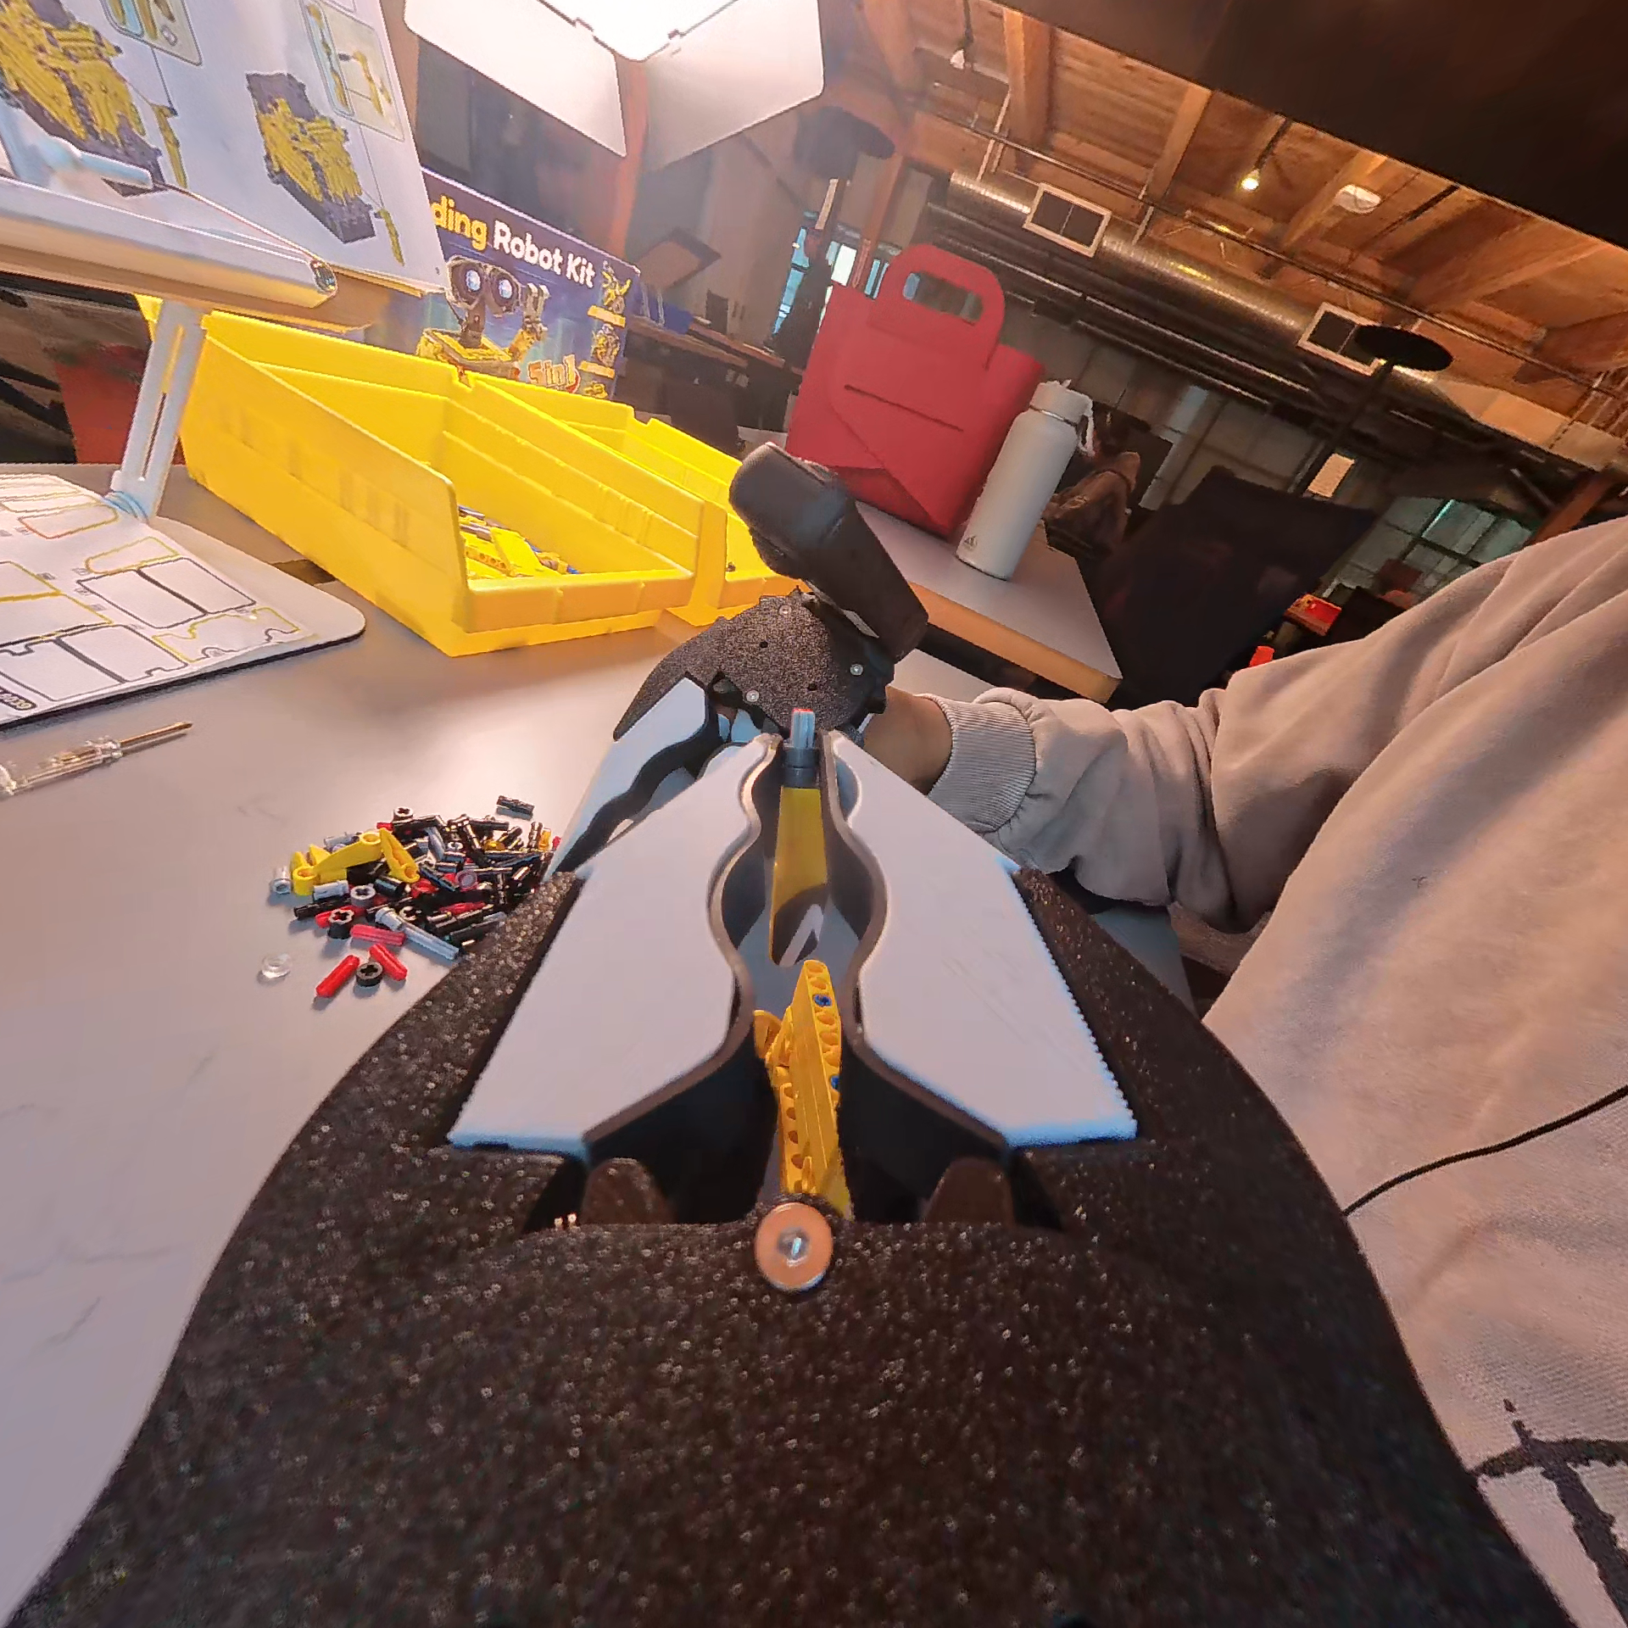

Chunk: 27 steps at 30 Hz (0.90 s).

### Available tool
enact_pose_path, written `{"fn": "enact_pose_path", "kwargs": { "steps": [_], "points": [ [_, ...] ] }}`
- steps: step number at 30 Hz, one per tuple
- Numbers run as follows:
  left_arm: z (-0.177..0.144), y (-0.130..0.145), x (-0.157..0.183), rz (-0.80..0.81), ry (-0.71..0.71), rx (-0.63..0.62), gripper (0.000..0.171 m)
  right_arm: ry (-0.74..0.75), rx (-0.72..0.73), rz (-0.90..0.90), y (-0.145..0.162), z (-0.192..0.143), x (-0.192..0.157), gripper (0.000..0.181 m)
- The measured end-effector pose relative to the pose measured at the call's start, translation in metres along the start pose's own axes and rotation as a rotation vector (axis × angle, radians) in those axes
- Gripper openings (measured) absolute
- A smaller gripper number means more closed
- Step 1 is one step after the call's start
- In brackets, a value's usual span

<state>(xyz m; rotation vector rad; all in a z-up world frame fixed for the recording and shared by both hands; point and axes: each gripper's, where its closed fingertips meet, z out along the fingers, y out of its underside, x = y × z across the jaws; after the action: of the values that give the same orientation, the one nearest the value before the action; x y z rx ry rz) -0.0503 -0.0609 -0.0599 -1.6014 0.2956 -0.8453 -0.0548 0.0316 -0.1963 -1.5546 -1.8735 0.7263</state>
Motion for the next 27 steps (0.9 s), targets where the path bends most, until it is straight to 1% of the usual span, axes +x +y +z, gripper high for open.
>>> {"fn": "enact_pose_path", "kwargs": {
  "steps": [14, 21, 23, 27],
  "points": [
    [-0.002, 0.0, -0.002, -0.01, -0.006, -0.001, 0.006, -0.037, -0.034, -0.046, 0.002, 0.0, -0.009, 0.008],
    [-0.002, 0.003, -0.006, -0.02, -0.011, -0.011, 0.006, -0.062, -0.099, -0.137, 0.001, 0.001, -0.005, 0.011],
    [-0.002, 0.004, -0.008, -0.024, -0.015, -0.014, 0.006, -0.095, -0.117, -0.146, 0.0, 0.002, -0.007, 0.011],
    [-0.002, 0.006, -0.01, -0.032, -0.019, -0.02, 0.006, -0.108, -0.124, -0.156, -0.001, 0.004, -0.006, 0.01]
  ]
}}
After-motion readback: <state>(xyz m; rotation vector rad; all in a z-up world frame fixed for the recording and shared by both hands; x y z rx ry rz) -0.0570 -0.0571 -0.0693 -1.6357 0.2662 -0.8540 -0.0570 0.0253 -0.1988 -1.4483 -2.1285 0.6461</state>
